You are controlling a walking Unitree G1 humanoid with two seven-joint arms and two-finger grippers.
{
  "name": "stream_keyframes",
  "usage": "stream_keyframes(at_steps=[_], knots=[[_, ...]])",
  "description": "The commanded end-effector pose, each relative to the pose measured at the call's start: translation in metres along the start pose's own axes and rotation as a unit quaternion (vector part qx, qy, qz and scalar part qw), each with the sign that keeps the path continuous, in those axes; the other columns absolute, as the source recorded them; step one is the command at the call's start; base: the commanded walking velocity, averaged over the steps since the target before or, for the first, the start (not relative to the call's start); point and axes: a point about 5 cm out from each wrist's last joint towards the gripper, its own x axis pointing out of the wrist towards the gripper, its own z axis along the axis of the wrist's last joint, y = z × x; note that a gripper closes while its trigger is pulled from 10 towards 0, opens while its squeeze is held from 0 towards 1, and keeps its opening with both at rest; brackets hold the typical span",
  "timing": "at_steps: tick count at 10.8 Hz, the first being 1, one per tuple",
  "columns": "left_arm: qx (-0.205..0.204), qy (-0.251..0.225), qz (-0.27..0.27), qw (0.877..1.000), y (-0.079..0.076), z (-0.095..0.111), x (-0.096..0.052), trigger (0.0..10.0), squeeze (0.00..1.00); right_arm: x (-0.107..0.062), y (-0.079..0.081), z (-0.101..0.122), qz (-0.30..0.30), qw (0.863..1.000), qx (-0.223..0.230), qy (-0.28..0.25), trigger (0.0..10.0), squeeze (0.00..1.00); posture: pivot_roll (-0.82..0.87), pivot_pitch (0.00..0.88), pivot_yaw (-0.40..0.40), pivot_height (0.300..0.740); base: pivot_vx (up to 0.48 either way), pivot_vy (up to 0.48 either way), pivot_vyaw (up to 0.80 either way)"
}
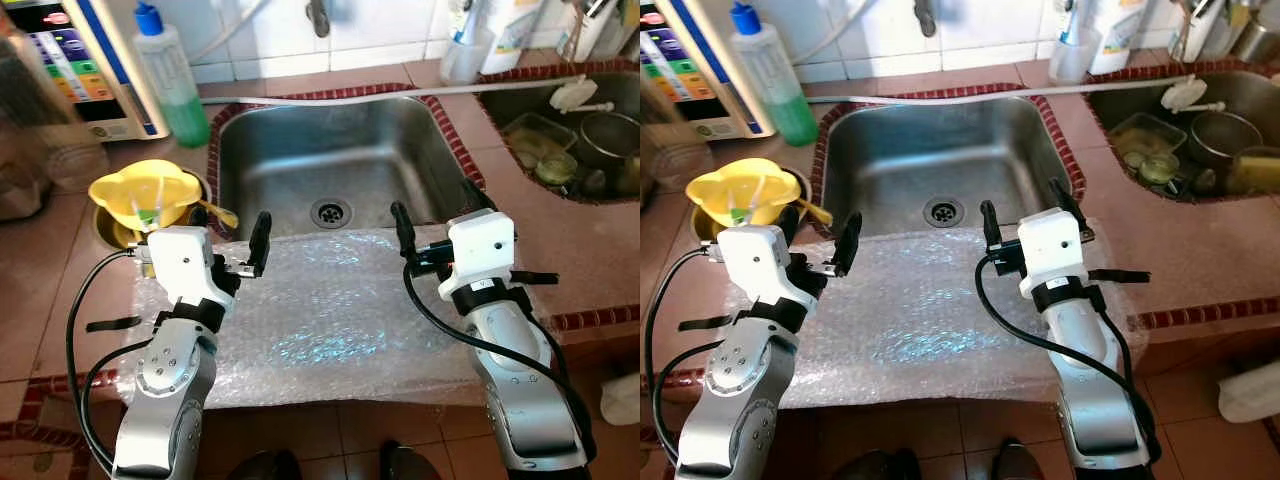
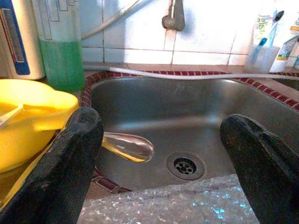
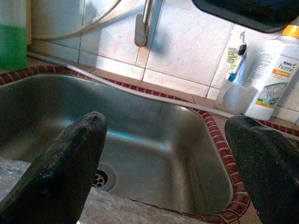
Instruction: Kitchen organization
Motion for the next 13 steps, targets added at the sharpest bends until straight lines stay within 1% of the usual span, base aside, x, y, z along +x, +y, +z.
stream_keyframes(at_steps=[1,4,5,6,7,8,9,10,11,13], knots=[[0.006,-0.011,-0.002,1.000,0.000,0.005,-0.001,10.0,0.00,0.000,0.001,0.003,0.006,1.000,-0.004,-0.009,10.0,0.00,-0.16,0.201,0.085,0.740,0.000,0.000,0.00],[0.014,-0.037,0.012,0.999,0.004,0.017,0.003,10.0,0.00,0.000,0.003,0.004,0.012,1.000,-0.003,-0.012,10.0,0.00,-0.16,0.197,0.084,0.740,0.000,0.000,0.00],[0.017,-0.050,0.019,0.998,0.006,0.022,0.004,10.0,0.00,0.000,0.006,0.003,0.022,1.000,0.005,-0.009,10.0,0.00,-0.15,0.194,0.087,0.740,0.000,0.000,0.00],[0.024,-0.057,0.033,0.998,0.011,0.026,0.005,10.0,0.00,-0.001,0.011,0.002,0.044,0.999,0.023,-0.003,10.0,0.00,-0.15,0.193,0.088,0.740,0.000,0.000,0.00],[0.030,-0.058,0.045,0.997,0.016,0.027,0.005,10.0,0.00,-0.002,0.016,0.001,0.061,0.998,0.034,0.000,10.0,0.00,-0.15,0.191,0.089,0.740,0.000,0.000,0.00],[0.039,-0.051,0.065,0.996,0.026,0.024,0.005,10.0,0.00,-0.004,0.023,0.001,0.085,0.995,0.051,0.005,10.0,0.00,-0.15,0.189,0.090,0.740,0.000,0.000,0.00],[0.039,-0.048,0.077,0.995,0.031,0.023,0.004,10.0,0.00,-0.005,0.027,0.000,0.103,0.992,0.066,0.009,10.0,0.00,-0.15,0.188,0.092,0.740,0.000,0.000,0.00],[0.050,-0.049,0.087,0.994,0.036,0.023,0.004,10.0,0.00,-0.005,0.030,0.001,0.112,0.991,0.071,0.009,10.0,0.00,-0.15,0.187,0.092,0.740,0.000,0.000,0.00],[0.058,-0.042,0.092,0.993,0.043,0.020,0.004,10.0,0.00,-0.005,0.031,0.001,0.116,0.991,0.073,0.009,10.0,0.00,-0.15,0.187,0.093,0.740,0.000,0.000,0.00],[0.065,-0.035,0.086,0.994,0.048,0.017,0.003,10.0,0.00,-0.006,0.033,0.003,0.125,0.988,0.088,0.011,10.0,0.00,-0.15,0.193,0.099,0.740,0.000,0.000,0.00]])
